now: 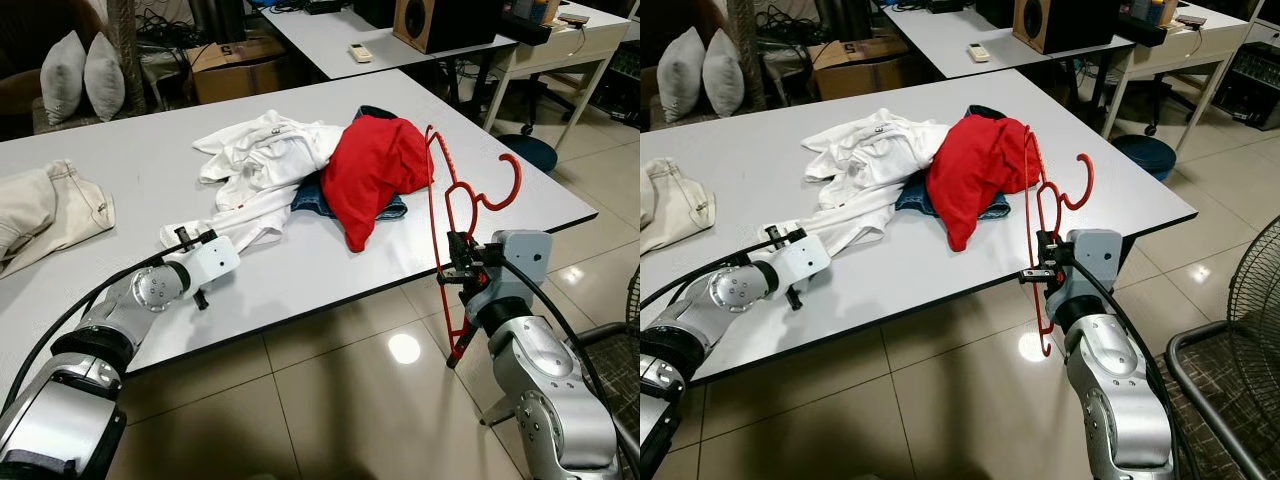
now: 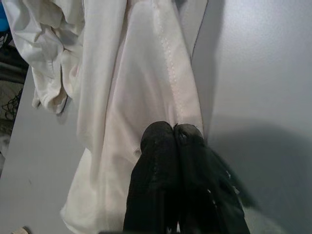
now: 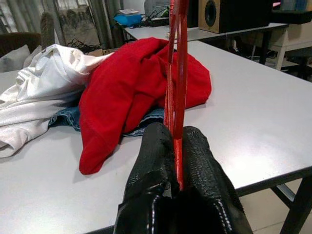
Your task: Hang hanger
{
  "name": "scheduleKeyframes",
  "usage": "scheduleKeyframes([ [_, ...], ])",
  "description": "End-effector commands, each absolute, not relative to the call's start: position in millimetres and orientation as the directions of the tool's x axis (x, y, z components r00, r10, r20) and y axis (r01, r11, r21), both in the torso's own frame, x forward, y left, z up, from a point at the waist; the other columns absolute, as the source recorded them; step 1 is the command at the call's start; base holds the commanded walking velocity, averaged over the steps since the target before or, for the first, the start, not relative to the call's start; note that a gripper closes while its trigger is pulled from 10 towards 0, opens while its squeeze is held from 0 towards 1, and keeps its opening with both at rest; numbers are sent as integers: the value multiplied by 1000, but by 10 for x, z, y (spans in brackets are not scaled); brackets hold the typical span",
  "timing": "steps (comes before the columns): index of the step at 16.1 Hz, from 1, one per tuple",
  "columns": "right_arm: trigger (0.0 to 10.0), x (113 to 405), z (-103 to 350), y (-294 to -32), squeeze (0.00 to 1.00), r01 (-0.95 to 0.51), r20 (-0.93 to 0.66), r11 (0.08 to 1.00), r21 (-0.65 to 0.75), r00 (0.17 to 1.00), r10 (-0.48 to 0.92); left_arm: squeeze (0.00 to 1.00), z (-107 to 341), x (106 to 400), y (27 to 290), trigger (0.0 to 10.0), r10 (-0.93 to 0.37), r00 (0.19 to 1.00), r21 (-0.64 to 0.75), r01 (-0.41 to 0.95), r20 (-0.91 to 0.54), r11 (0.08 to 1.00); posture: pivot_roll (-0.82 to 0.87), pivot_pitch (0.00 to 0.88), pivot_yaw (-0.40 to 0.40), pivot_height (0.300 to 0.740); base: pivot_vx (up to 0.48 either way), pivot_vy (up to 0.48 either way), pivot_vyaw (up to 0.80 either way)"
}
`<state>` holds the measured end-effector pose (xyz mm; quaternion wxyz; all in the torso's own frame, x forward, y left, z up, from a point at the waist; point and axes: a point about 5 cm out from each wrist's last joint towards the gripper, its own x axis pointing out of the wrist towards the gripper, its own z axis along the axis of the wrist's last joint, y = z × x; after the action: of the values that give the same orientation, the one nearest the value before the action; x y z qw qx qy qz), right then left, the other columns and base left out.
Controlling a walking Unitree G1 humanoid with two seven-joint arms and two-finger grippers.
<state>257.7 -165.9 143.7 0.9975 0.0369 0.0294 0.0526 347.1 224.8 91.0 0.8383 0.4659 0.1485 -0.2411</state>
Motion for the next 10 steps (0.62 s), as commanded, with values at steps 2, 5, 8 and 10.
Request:
scheduleKeyframes([
  [2, 10000, 2562, 1490, -1594, 0, -220, -24, 971, 92, 974, 223, 0, 1043, 3546, 2233, 0, -306, 859, 609, 508, -410, 609, -193, 0, 95, 740, 0, 0, 0],
  [5, 10000, 2447, 1570, -1561, 0, -413, 0, 904, 110, 909, 416, 0, 1226, 3573, 2175, 0, -440, 843, 462, 538, -309, 705, -196, 0, 102, 740, 0, 0, 0],
  [8, 10000, 2303, 1616, -1631, 0, -548, -4, 828, 115, 834, 552, 0, 1449, 3533, 2152, 0, -583, 784, 358, 617, -213, 700, -188, 0, 94, 740, 0, 0, 0],
  [10, 10000, 2157, 1613, -1716, 0, -661, -49, 742, 114, 742, 668, 0, 1696, 3525, 2215, 0, -607, 784, 318, 612, -126, 724, -179, 0, 85, 740, 0, 0, 0],
])
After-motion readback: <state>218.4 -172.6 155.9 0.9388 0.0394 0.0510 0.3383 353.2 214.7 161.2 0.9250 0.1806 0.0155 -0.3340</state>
